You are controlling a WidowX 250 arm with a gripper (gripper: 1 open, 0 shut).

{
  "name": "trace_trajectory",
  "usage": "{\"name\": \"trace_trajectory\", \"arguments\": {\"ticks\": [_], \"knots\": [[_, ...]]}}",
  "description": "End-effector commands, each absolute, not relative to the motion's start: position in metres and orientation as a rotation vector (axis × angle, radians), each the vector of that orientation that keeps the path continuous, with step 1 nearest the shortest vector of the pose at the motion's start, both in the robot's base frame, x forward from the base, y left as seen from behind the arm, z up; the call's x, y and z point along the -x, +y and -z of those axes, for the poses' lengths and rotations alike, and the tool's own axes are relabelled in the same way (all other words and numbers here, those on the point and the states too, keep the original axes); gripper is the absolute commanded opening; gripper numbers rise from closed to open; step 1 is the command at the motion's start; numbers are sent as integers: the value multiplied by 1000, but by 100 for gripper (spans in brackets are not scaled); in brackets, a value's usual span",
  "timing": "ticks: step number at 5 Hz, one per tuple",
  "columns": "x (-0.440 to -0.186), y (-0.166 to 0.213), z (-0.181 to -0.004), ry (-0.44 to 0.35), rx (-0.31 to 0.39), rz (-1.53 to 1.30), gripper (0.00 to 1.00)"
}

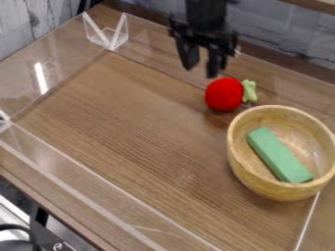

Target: Move the red fruit to the left side of the table

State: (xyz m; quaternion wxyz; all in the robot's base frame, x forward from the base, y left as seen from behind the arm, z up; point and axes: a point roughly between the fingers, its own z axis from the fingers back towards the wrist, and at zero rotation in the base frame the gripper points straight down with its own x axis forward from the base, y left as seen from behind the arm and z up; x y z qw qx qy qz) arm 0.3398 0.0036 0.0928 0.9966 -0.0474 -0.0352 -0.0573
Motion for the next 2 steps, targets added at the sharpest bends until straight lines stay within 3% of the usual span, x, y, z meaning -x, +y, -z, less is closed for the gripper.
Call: {"name": "trace_trajectory", "arguments": {"ticks": [1,2], "knots": [[-350,1,-89,-98,85,86,100],[-351,-12,-77,-77,84,54,100]]}}
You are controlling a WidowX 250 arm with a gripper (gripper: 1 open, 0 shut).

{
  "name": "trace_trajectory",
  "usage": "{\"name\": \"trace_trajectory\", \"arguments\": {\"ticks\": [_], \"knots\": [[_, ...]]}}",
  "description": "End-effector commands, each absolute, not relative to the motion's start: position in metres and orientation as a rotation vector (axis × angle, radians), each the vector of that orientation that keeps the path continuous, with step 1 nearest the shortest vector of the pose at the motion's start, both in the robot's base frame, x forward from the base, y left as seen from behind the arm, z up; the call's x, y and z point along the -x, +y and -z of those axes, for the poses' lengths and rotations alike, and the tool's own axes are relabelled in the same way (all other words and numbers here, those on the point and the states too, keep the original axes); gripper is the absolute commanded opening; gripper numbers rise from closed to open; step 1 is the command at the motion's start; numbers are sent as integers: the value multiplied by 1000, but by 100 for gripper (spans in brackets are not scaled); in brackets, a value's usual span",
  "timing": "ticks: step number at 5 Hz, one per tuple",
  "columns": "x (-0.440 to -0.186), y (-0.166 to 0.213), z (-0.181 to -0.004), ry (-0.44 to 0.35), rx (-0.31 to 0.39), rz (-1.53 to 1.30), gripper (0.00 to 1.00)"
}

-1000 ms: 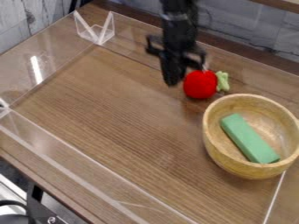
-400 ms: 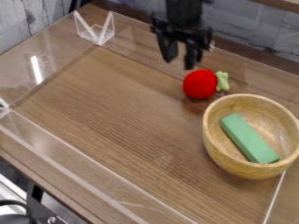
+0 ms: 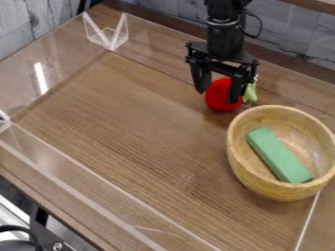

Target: Move the red fruit to the left side of the table

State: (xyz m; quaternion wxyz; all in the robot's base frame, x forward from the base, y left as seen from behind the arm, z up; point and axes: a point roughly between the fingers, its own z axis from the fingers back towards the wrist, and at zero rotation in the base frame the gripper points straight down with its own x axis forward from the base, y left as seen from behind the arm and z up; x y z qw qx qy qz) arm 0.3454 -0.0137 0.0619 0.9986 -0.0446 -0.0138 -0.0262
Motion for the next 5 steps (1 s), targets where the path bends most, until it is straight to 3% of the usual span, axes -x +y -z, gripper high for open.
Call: {"name": "trace_trajectory", "arguments": {"ticks": [1,2,3,4,5], "knots": [[-353,-14,-70,-73,81,47,0],[-353,-13,-81,-99,81,35,0],[-353,-6,-119,-143,93,88,0],[-350,13,-169,-215,88,108,0],[-345,3,-143,-184,81,85,100]]}}
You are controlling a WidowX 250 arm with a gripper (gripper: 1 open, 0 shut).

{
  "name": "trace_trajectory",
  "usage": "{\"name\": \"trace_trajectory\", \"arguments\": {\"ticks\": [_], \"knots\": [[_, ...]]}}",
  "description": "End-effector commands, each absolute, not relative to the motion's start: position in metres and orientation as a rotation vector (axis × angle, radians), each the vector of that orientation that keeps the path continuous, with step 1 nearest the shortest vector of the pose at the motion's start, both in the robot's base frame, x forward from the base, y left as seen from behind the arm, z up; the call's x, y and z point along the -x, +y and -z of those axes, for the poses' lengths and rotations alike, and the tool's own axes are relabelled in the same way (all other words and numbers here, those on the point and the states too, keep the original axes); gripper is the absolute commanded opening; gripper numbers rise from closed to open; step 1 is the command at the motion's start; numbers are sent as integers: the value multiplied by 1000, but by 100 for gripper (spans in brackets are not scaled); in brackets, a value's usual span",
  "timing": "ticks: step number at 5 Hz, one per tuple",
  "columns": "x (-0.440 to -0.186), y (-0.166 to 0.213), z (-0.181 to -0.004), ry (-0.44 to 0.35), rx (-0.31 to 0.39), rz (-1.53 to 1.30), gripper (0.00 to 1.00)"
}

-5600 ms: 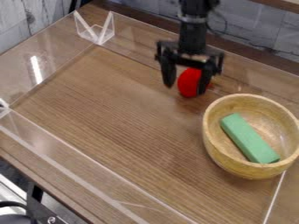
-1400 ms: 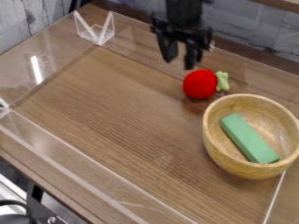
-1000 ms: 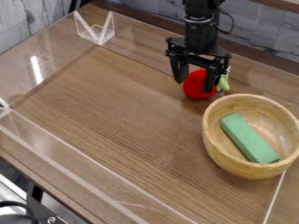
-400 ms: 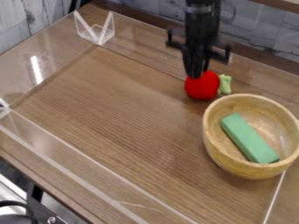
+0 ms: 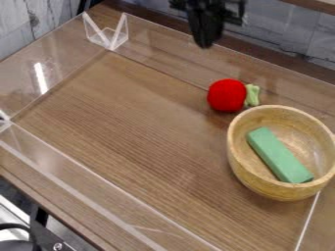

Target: Move the red fruit to the left side of the table

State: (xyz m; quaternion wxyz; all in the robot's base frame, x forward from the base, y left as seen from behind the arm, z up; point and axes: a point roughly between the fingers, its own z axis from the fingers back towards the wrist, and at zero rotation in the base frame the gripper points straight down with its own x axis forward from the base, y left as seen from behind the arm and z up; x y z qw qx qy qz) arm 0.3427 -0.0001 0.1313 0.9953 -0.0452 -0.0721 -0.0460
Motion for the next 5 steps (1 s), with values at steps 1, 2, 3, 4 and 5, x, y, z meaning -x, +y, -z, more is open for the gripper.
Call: {"name": "trace_trajectory", "arguments": {"ticks": [1,2,3,4,5], "knots": [[-341,-6,-118,-153,77,62,100],[-343,-22,-108,-125,77,121,100],[-346,-35,-100,-97,77,176,100],[-346,-34,-91,-70,75,181,100],[-345,-32,-94,-65,73,185,0]]}}
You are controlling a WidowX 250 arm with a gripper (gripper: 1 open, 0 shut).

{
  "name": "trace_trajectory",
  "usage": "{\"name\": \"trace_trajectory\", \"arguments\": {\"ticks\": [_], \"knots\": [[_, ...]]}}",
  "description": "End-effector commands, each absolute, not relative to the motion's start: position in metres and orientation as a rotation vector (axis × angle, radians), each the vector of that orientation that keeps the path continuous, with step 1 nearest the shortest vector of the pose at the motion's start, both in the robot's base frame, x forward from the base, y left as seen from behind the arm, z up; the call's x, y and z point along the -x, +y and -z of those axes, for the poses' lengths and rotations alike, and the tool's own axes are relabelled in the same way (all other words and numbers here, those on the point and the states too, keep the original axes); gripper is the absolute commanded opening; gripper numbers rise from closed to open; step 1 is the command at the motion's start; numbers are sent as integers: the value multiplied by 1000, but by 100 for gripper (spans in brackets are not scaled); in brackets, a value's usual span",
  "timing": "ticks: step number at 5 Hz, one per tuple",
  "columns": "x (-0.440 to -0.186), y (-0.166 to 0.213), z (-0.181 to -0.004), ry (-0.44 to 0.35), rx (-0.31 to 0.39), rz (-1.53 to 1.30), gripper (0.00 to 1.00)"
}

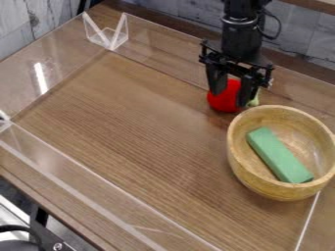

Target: Move the red fruit to the left side of the table

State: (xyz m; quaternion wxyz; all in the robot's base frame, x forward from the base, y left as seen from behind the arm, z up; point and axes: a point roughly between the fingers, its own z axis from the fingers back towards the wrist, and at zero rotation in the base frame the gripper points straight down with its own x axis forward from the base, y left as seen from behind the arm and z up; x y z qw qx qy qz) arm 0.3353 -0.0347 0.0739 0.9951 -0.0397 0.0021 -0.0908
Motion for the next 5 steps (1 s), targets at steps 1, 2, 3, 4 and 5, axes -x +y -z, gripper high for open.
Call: {"name": "trace_trajectory", "arguments": {"ticks": [1,2,3,4,5], "knots": [[-339,-33,-111,-88,68,140,0],[-332,-32,-143,-145,60,83,0],[-324,-25,-182,-216,52,7,0],[-332,-29,-160,-193,43,23,100],[-340,-31,-135,-159,32,36,100]]}}
